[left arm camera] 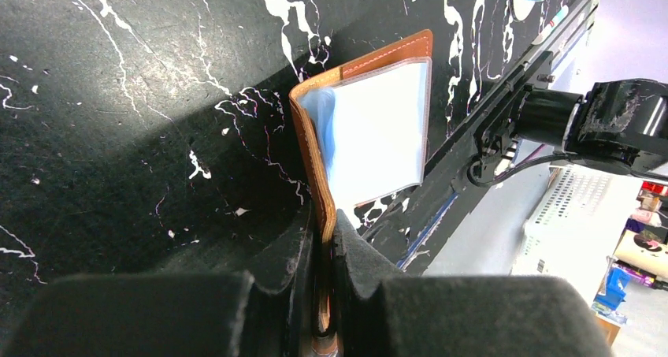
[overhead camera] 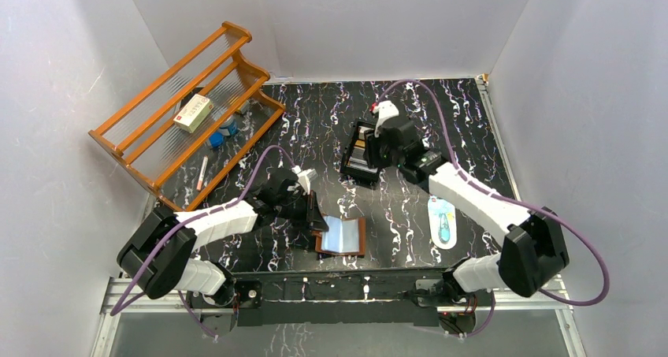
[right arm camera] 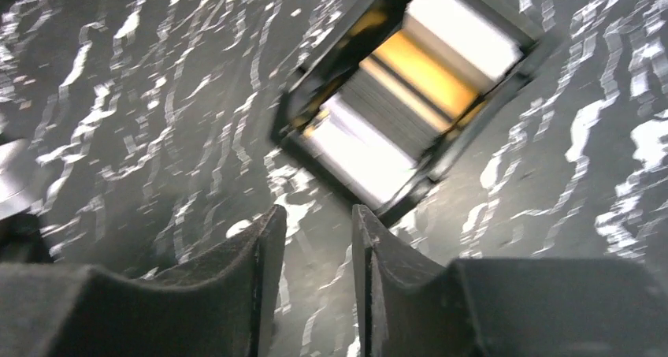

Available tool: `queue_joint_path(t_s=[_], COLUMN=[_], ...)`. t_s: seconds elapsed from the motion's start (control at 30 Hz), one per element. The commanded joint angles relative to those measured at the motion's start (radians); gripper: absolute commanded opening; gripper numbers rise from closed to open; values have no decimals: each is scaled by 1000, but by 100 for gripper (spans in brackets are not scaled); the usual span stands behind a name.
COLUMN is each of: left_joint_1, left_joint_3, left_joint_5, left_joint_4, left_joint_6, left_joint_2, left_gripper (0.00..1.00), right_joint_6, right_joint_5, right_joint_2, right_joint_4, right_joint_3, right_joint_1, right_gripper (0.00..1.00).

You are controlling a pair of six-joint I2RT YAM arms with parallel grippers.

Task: Put the credit cards into the card holder
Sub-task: Pick up the credit card from the storage box.

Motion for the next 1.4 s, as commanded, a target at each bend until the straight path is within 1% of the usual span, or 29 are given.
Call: queue_joint_path(t_s=[0.0,0.1,0.17,0.3,0.43,0.53,0.6,0.77,0.9,1.27,1.37], left_joint_1=[3,3,4,4,4,4,4,4,4,4,4], left_joint_3=[-5,-12,-15,-17,-30,-30,-29,-26,-24,-22,-20], left_joint_5=[40,40,43,54,61,61,63,69,68,64,63], left_joint_4=[17,31,40,53,68,63,62,49,46,38,36], left_joint_6=[0,0,-1,-11,-28,-26,-26,-20,-21,-22,-24], left_joint_2=[-13,-6,-3,-5,-30,-39,-40,-48,-60,-69,-69], left_gripper=[5,6,7,8,8,9,9,9,9,9,9], right_joint_6=[-286,-410,-476,-574,-664,-708,-732,-763,-768,-755,-742], right_joint_5=[13,28,17,-27,-51,-24,-32,-154,-181,-204,-234], right_joint_2=[70,145,211,346,456,510,537,571,589,664,685], right_joint_4=[70,113,105,60,47,47,51,7,-6,-20,-57], right_joint_3=[105,147,199,306,360,384,392,404,408,434,456], right_joint_1=[-81,-109,-128,-151,-160,-162,-164,-165,-165,-176,-186], right_gripper=[48,56,57,50,49,50,50,50,52,61,61])
